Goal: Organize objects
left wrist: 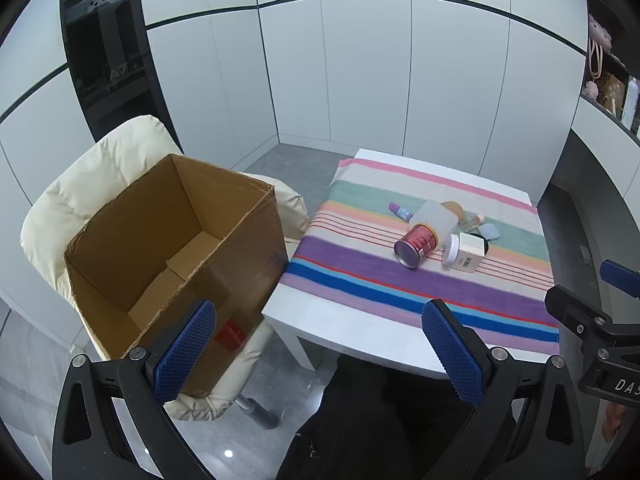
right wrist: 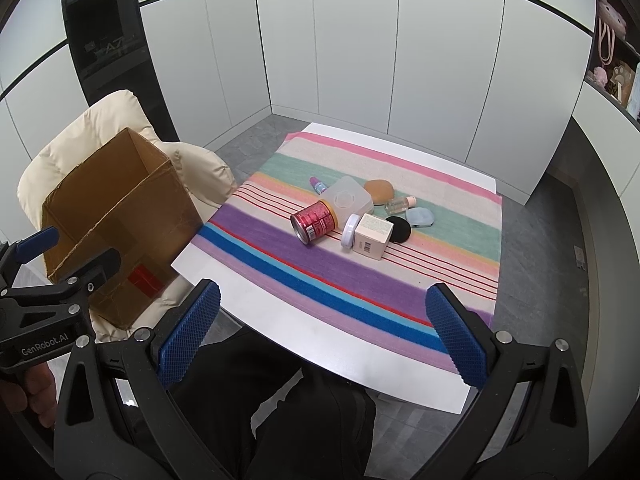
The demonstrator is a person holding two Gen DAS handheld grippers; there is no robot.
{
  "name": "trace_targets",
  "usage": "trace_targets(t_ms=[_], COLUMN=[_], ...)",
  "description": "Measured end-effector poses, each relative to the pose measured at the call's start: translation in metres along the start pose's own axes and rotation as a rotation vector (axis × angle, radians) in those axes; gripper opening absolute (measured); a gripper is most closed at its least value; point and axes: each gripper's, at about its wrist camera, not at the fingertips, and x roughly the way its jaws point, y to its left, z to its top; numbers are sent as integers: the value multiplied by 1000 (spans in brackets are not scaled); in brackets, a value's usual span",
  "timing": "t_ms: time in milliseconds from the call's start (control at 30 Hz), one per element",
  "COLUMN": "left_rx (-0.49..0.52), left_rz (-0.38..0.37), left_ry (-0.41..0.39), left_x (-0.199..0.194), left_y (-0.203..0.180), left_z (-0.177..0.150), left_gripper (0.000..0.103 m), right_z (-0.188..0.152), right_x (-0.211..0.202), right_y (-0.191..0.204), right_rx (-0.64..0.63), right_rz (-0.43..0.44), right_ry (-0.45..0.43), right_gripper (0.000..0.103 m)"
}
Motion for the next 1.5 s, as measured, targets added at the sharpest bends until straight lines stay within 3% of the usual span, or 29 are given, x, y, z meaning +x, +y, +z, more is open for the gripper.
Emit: trace_targets(t_ms=[1500], left_rx=[2], left_rz=[-12], left_ry=[10], left_x=[0], left_y=[-1], left_z=[-1], left_gripper=[103], right_z=[-1], right_x=[3], right_y=[1], right_rx=[1], right_rz=[0], right_ry=[0], right_gripper=[103])
